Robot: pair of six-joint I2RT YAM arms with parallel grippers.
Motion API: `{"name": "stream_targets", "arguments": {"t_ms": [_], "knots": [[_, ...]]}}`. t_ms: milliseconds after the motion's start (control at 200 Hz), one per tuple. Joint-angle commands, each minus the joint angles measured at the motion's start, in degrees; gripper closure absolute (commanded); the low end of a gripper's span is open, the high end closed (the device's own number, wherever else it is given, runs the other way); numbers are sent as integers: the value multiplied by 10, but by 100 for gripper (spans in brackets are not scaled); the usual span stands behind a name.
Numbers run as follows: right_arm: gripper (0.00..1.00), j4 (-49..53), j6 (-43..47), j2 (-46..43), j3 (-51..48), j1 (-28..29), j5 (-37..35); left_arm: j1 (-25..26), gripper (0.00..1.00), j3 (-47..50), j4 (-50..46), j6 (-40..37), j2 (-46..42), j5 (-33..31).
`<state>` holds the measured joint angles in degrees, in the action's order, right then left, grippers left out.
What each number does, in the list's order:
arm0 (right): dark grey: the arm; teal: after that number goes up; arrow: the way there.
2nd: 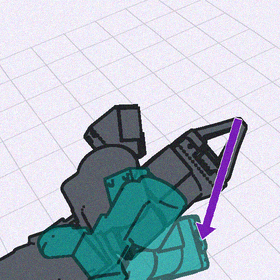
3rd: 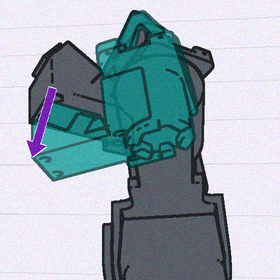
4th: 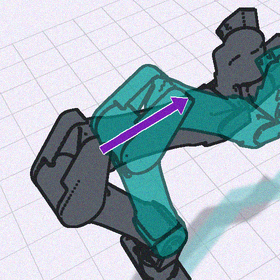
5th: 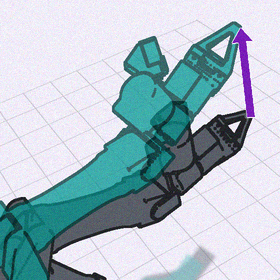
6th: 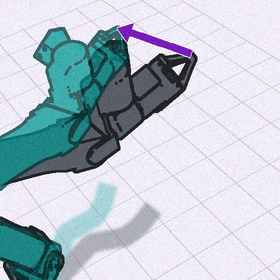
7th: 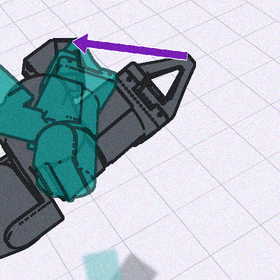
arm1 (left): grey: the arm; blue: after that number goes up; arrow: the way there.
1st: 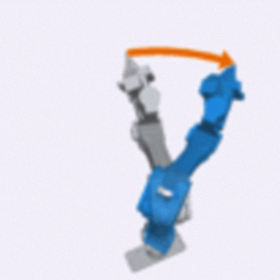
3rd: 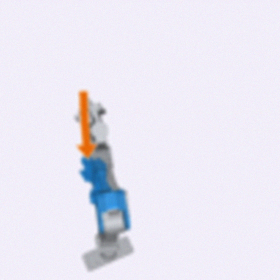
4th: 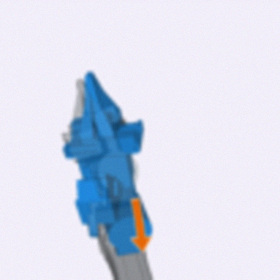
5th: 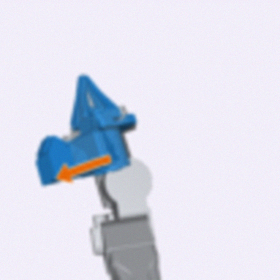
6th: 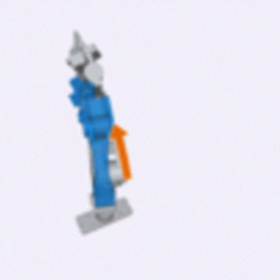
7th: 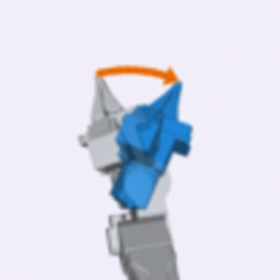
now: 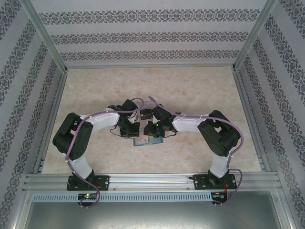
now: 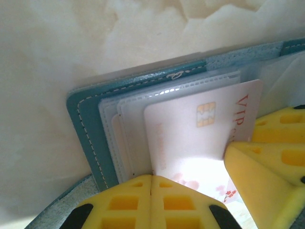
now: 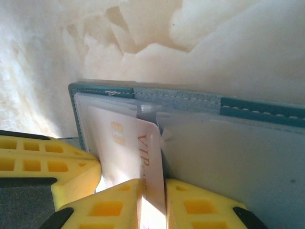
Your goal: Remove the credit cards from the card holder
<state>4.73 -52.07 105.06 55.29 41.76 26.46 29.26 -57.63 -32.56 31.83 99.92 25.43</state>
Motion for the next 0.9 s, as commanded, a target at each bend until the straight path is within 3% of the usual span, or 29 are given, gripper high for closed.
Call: {"name": "stream_targets", "arguments": {"t_ms": [0, 355, 899], "knots": [[80, -62, -23, -13, -25, -6, 35, 6, 96, 18, -33, -15, 35, -38], [85, -120, -32, -23, -58, -19, 60, 5, 96, 16, -36, -14, 42, -40], [93, -113, -23, -32, -76, -30, 48, 6, 96, 7, -50, -20, 45, -49]]}}
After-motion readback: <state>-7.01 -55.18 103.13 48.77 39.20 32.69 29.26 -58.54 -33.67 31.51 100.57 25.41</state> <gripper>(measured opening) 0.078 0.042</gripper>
